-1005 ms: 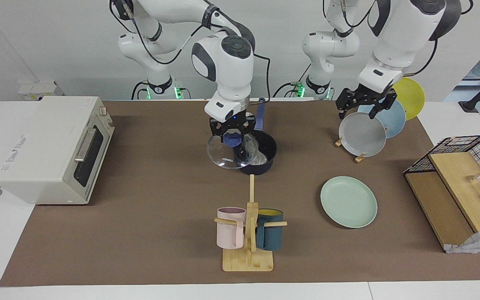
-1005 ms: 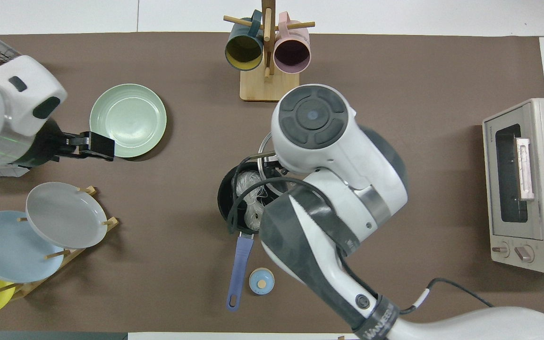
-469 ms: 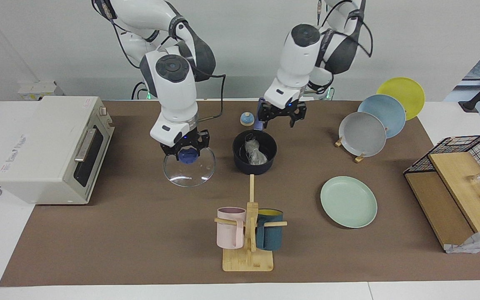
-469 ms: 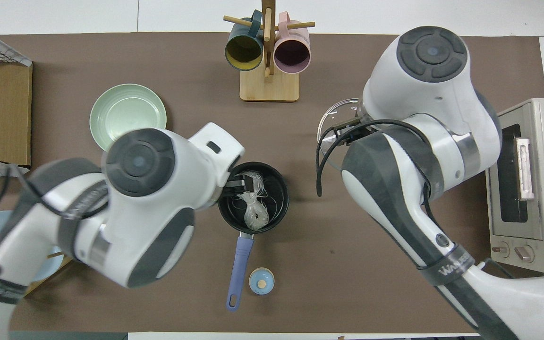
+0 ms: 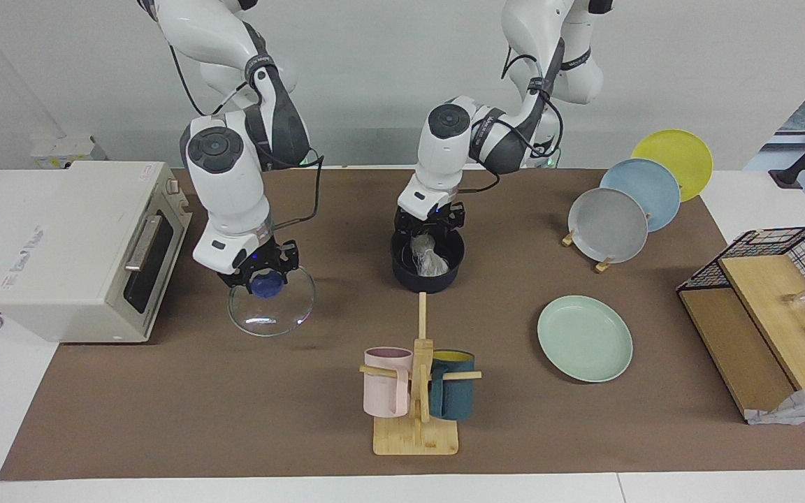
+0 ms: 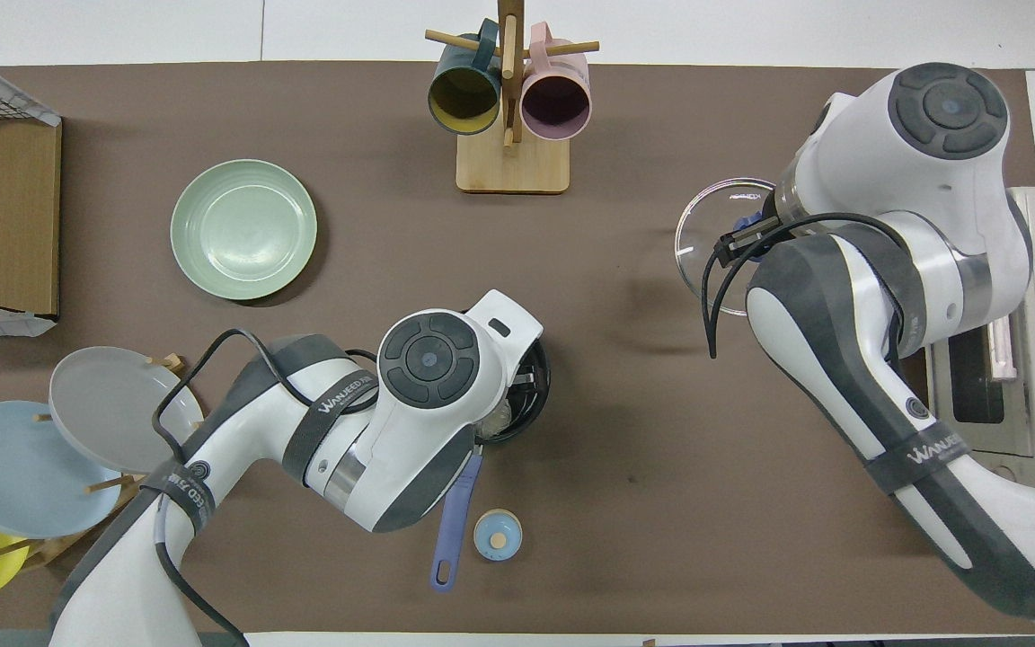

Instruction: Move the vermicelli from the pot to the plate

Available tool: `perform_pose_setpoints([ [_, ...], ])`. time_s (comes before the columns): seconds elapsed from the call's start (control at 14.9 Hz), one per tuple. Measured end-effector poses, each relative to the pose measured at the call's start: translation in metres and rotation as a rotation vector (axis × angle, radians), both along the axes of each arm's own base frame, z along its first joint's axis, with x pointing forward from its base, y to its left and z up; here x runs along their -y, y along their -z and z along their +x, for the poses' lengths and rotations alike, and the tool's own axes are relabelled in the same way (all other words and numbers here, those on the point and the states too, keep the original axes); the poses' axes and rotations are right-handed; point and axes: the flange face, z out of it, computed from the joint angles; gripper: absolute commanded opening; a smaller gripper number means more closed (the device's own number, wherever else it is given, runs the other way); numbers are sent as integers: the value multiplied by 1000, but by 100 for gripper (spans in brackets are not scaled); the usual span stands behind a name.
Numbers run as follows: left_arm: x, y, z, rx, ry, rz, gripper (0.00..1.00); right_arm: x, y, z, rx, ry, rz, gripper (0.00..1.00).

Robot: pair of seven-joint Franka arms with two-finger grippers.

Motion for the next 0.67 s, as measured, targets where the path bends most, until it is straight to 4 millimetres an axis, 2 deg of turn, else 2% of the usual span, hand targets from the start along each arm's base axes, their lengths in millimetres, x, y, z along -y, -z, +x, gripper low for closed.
perform_pose_setpoints([
  [0.4, 4, 43, 8, -9, 8, 11, 100, 8, 31, 5, 49, -9, 29, 64],
  [0.47, 4, 50, 9, -9, 13, 14, 93, 9, 40, 8, 52, -8, 37, 64],
  [0.6, 4, 56, 10, -9, 23, 18, 2, 14, 58, 14, 50, 0, 52, 64],
  [0.67, 4, 56, 10, -8, 27, 18, 0, 18, 66, 17, 46, 3, 58, 64],
])
